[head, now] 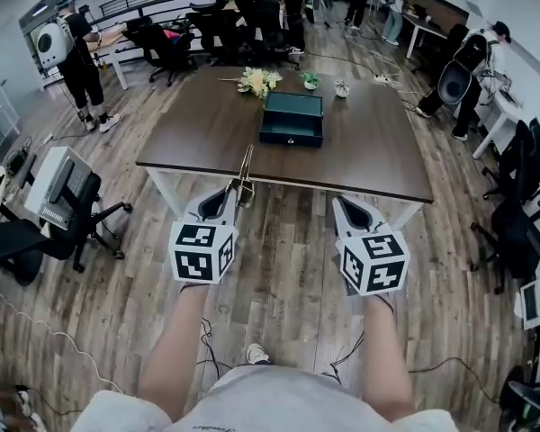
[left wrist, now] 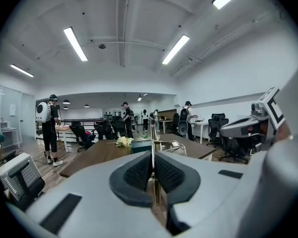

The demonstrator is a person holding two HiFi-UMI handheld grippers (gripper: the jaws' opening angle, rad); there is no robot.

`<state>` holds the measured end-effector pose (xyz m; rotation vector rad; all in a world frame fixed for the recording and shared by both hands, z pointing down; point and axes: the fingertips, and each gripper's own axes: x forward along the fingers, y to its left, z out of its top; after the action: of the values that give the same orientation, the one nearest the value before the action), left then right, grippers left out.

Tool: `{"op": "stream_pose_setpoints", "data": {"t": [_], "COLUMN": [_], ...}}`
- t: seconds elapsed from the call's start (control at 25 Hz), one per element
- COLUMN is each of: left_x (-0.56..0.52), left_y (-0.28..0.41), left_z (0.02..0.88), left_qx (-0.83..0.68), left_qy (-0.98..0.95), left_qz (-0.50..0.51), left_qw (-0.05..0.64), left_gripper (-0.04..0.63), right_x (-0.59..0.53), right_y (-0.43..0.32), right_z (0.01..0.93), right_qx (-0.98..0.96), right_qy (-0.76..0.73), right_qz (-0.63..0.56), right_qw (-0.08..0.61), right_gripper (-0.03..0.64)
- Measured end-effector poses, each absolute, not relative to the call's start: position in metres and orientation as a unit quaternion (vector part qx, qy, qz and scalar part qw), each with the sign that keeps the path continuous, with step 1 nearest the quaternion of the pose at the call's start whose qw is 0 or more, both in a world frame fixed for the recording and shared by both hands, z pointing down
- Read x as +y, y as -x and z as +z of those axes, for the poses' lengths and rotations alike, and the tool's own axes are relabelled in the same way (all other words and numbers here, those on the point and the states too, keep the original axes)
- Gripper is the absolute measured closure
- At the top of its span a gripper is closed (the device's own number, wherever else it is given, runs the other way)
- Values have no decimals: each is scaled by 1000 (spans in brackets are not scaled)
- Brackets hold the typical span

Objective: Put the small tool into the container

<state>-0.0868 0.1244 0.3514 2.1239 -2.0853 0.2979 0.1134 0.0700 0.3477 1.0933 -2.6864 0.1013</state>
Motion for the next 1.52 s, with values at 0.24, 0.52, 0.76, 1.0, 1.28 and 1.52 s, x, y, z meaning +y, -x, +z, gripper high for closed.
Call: {"op": "stream_pose_setpoints", "data": {"t": [0.24, 0.52, 0.76, 1.0, 1.28, 1.52], "left_x": [109, 100, 98, 81, 46, -9], "left_y": [110, 129, 144, 153, 158, 160], "left_z": [354, 357, 358, 362, 368, 373], "left_qx": [-675, -663, -662, -662, -664, -670], "left_qy": [-727, -738, -738, -738, -735, -729], "left_qz": [100, 98, 99, 108, 110, 115], "left_qw": [78, 83, 86, 80, 82, 83], "left_gripper": [594, 594, 594, 594, 594, 594], "right_x": [64, 62, 59, 38, 2, -55], "right_y": [-91, -73, -60, -48, -45, -45], "right_z": [346, 347, 349, 351, 357, 364], "right_qx": [-910, -904, -902, -906, -907, -910], "right_qy": [-394, -405, -409, -404, -401, -393], "right_qz": [42, 45, 51, 55, 57, 56], "right_qw": [125, 128, 128, 115, 113, 116], "right_gripper": [614, 614, 613, 614, 614, 613]}}
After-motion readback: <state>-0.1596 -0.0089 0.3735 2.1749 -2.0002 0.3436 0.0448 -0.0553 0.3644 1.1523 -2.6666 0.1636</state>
